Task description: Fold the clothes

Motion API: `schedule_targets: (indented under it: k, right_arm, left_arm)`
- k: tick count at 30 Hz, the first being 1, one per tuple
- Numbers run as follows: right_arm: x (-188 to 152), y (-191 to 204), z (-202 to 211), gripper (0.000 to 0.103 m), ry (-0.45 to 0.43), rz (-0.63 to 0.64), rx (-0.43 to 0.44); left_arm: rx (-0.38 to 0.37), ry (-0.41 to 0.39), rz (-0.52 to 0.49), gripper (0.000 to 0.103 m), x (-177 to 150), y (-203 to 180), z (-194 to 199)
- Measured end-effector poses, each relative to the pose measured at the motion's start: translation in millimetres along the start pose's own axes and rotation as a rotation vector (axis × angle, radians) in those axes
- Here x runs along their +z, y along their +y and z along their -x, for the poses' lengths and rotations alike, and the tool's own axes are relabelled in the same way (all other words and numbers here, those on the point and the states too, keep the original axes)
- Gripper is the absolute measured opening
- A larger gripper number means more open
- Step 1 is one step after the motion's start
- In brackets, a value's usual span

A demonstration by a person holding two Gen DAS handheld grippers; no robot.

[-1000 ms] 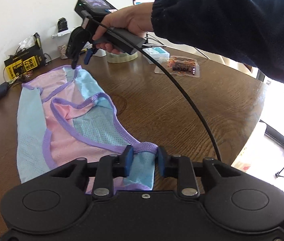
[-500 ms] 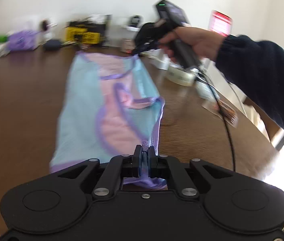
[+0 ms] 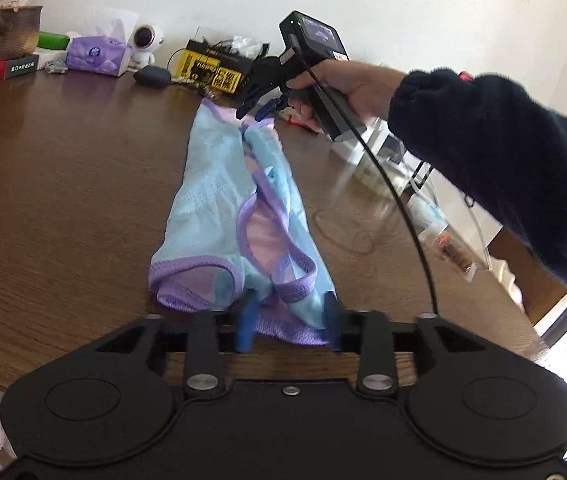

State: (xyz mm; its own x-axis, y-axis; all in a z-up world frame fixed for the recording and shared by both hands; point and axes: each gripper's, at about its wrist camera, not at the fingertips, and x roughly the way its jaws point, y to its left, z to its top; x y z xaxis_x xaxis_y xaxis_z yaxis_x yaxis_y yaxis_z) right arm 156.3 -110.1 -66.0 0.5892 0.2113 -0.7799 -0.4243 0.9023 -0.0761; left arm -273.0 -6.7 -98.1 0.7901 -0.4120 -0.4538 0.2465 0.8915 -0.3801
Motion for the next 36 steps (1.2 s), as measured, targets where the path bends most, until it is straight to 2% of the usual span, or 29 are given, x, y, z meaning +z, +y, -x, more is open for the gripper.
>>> schedule_targets:
  k: [3, 4, 5, 6, 11, 15, 17, 18, 19, 21, 22, 26, 27, 31, 36]
  right_arm:
    - [-11, -7, 38, 0.046, -0.066, 0.031, 0.023]
    - [-18, -9, 51, 0.056, -0.087, 0.042, 0.033]
    - [-31, -11, 67, 0.061, -0.114, 0.053, 0.043]
    - [-43, -13, 80, 0.061, -0.137, 0.063, 0.051]
    - [-101, -18, 117, 0.061, -0.167, 0.036, 0.095]
    - [-129, -25, 135, 0.061, -0.172, 0.034, 0.092]
    - [-137, -31, 143, 0.061, -0.184, 0.04, 0.094]
    - [-138, -34, 145, 0.061, -0.187, 0.035, 0.095]
    - [-139, -37, 146, 0.061, -0.191, 0.03, 0.095]
    - [-138, -43, 143, 0.061, -0.196, 0.024, 0.095]
    - [-138, -46, 140, 0.061, -0.199, 0.019, 0.096]
    - [-123, -52, 120, 0.061, -0.214, -0.018, 0.121]
    - [-116, -54, 112, 0.061, -0.212, -0.03, 0.135]
    - [-76, -60, 69, 0.061, -0.17, -0.112, 0.189]
    - [-34, -55, 10, 0.061, -0.069, -0.159, 0.166]
  left_arm:
    - [-0.021, -0.053, -0.057, 0.046, 17, -1, 5]
    - [-0.008, -0.066, -0.071, 0.046, 26, 0, 3]
    - [0.0, -0.069, -0.086, 0.046, 38, 1, -3]
    - [-0.003, -0.059, -0.1, 0.046, 47, 1, -9]
    - [-0.03, 0.033, -0.18, 0.046, 80, -3, -82]
    - [0.032, 0.116, -0.248, 0.045, 88, -3, -127]
    - [0.038, 0.177, -0.278, 0.039, 87, -4, -144]
    - [0.038, 0.208, -0.267, 0.025, 87, -2, -148]
    - [0.043, 0.234, -0.252, 0.013, 88, 1, -151]
    - [0.04, 0.265, -0.154, 0.005, 93, 12, -152]
    - [0.028, 0.272, -0.1, 0.004, 96, 18, -147]
    - [-0.065, 0.294, 0.27, 0.004, 99, 58, -128]
    - [-0.069, 0.296, 0.33, 0.004, 98, 65, -126]
    - [-0.043, 0.274, 0.449, 0.006, 88, 85, -125]
    - [-0.061, 0.257, 0.453, 0.006, 85, 91, -123]
